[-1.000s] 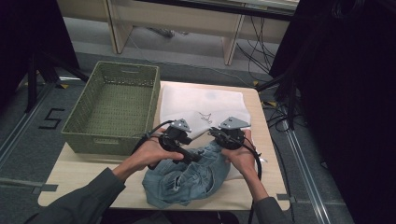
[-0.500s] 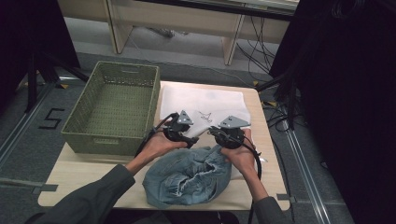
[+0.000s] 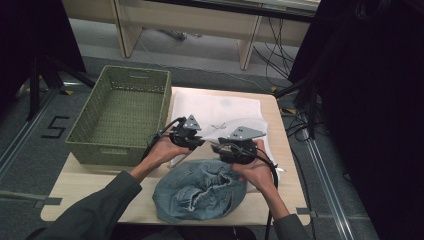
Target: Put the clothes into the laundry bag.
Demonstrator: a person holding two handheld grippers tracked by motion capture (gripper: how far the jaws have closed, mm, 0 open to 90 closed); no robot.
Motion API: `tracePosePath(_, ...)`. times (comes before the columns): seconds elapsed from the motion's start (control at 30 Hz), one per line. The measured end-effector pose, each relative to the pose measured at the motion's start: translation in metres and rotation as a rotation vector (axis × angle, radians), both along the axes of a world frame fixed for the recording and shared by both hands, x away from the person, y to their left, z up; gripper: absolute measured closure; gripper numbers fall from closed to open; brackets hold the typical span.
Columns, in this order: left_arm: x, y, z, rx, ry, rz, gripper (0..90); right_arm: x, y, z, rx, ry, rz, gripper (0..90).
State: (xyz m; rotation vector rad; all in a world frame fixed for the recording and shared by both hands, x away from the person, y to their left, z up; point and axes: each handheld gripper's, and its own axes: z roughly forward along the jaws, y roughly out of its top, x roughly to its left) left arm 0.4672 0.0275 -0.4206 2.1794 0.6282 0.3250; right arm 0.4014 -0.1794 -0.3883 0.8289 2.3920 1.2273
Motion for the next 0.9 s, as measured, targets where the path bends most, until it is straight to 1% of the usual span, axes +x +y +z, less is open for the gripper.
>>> tracePosePath(0.03,0.0,0.0,0.0,0.0,0.0,0.0,84.0,0.0,0.0,0.0,0.0,0.0,0.0,54.3)
tracePosePath(0.07,0.001,0.0,0.0,-0.013,0.016,0.002,84.0,-0.004,0.006,0.001,-0.015,0.016,0.054,51.3)
tracePosePath(0.13,0.001,0.001,0.001,-0.011,0.02,-0.005,84.0,-0.012,0.019,-0.001,-0.03,0.011,0.095,45.7)
tracePosePath(0.17,0.002,0.001,0.001,-0.014,0.023,-0.009,83.9,-0.016,0.028,-0.004,-0.044,0.047,0.108,44.0)
tracePosePath(0.2,0.002,0.001,0.001,-0.014,0.023,-0.01,83.9,-0.016,0.033,-0.008,-0.06,0.054,0.119,42.7)
tracePosePath(0.23,0.002,0.001,0.001,-0.008,0.024,-0.013,83.9,-0.017,0.04,-0.013,-0.085,0.056,0.119,41.1)
tracePosePath(0.27,0.002,0.001,0.001,-0.007,0.025,-0.016,83.9,-0.016,0.046,-0.02,-0.114,0.086,0.121,41.0)
tracePosePath(0.3,0.002,0.001,0.001,-0.007,0.027,-0.017,83.9,-0.016,0.055,-0.034,-0.159,0.101,0.126,40.1)
tracePosePath(0.33,0.002,0.002,0.001,-0.005,0.031,-0.019,83.9,-0.018,0.059,-0.042,-0.198,0.129,0.145,41.0)
tracePosePath(0.37,0.002,0.002,0.0,-0.007,0.036,-0.017,83.9,-0.021,0.063,-0.049,-0.241,0.135,0.134,46.7)
tracePosePath(0.4,0.002,0.002,0.0,-0.006,0.043,-0.022,83.9,-0.022,0.065,-0.055,-0.305,0.128,0.148,56.4)
tracePosePath(0.43,0.002,0.002,0.0,-0.006,0.043,-0.022,83.9,-0.022,0.065,-0.055,-0.305,0.128,0.148,56.4)
tracePosePath(0.47,0.002,0.002,0.0,-0.005,0.043,-0.024,83.9,-0.021,0.066,-0.06,-0.367,0.091,0.17,67.8)
tracePosePath(0.5,0.002,0.002,0.001,-0.002,0.043,-0.029,83.9,-0.02,0.066,-0.063,-0.398,0.071,0.169,77.8)
tracePosePath(0.53,0.0,0.001,0.0,-0.027,0.049,-0.02,84.0,-0.017,0.062,-0.061,-0.387,0.049,0.147,85.3)
tracePosePath(0.57,0.001,0.003,0.002,-0.002,0.043,-0.037,84.0,-0.016,0.06,-0.056,-0.375,0.05,0.122,86.3)
tracePosePath(0.6,0.001,0.003,0.002,-0.002,0.043,-0.037,84.0,-0.016,0.06,-0.056,-0.375,0.05,0.122,86.3)
tracePosePath(0.63,0.001,0.004,0.002,-0.005,0.048,-0.037,84.0,-0.015,0.055,-0.049,-0.365,0.054,0.092,86.6)
tracePosePath(0.67,0.0,0.005,0.003,-0.009,0.048,-0.04,84.0,-0.011,0.048,-0.042,-0.358,0.032,0.077,86.8)
tracePosePath(0.7,0.0,0.005,0.004,-0.007,0.047,-0.041,84.1,-0.005,0.037,-0.035,-0.337,0.018,0.017,86.9)
tracePosePath(0.73,0.0,0.006,0.005,-0.003,0.046,-0.044,84.0,-0.001,0.03,-0.032,-0.333,0.016,-0.012,86.9)
tracePosePath(0.77,0.001,0.008,0.006,0.003,0.045,-0.055,84.1,0.004,0.02,-0.03,-0.345,0.002,-0.057,87.0)
tracePosePath(0.8,0.001,0.009,0.006,-0.012,0.047,-0.047,84.2,0.015,0.003,-0.033,-0.353,0.006,-0.15,87.0)
tracePosePath(0.83,0.001,0.009,0.006,-0.012,0.047,-0.047,84.2,0.02,-0.004,-0.038,-0.355,0.014,-0.189,86.7)
tracePosePath(0.87,0.001,0.009,0.007,-0.017,0.051,-0.046,84.2,0.02,-0.004,-0.038,-0.355,0.014,-0.189,86.7)
tracePosePath(0.9,0.002,0.009,0.006,-0.025,0.053,-0.046,84.2,0.027,-0.01,-0.047,-0.37,0.017,-0.2,85.9)
